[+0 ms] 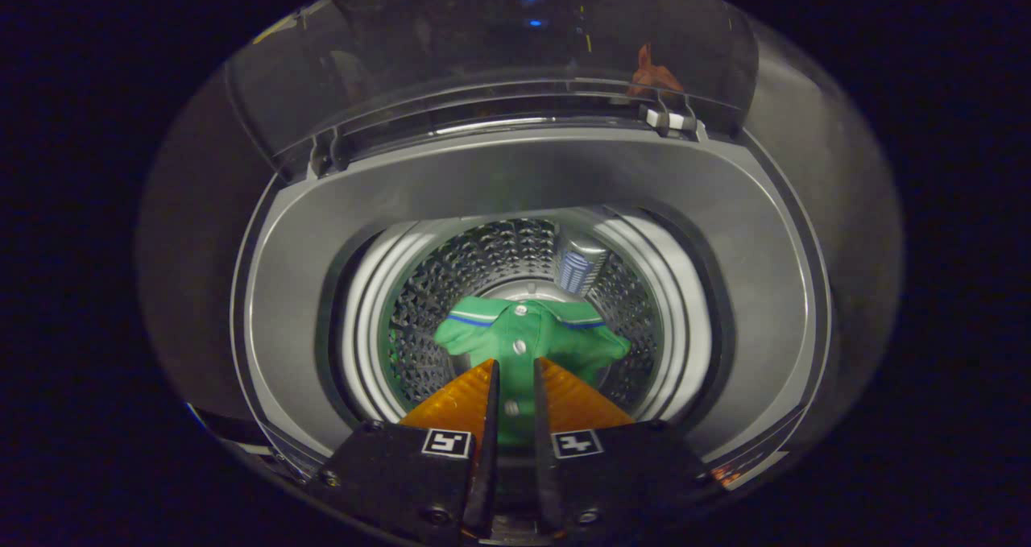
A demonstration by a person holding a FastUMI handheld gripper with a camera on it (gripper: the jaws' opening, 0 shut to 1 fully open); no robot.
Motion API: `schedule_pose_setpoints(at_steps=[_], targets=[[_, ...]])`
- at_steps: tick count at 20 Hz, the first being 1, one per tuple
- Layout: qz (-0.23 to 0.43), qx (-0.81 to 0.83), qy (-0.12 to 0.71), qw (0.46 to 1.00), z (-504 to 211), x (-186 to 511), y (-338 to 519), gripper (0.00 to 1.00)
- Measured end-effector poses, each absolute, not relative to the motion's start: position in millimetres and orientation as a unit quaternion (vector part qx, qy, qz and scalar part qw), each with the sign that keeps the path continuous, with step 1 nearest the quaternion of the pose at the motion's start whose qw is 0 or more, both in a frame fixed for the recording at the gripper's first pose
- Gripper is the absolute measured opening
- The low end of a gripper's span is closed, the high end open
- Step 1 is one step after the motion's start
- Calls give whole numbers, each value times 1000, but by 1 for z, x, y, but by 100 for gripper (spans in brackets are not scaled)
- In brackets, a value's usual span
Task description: Put the clothes into the washing machine and then close the washing machine lid.
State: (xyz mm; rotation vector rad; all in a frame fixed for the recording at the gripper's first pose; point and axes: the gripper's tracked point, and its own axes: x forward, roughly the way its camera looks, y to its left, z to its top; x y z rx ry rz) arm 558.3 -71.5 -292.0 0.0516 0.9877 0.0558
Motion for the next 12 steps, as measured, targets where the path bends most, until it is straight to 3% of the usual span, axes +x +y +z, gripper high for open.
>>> schedule_pose_setpoints(at_steps=[1,4,12], targets=[[26,24,471,881,-291,558,-72,30],[22,25,466,884,-289,557,-73,65],[23,26,461,886,-286,551,-75,66]])
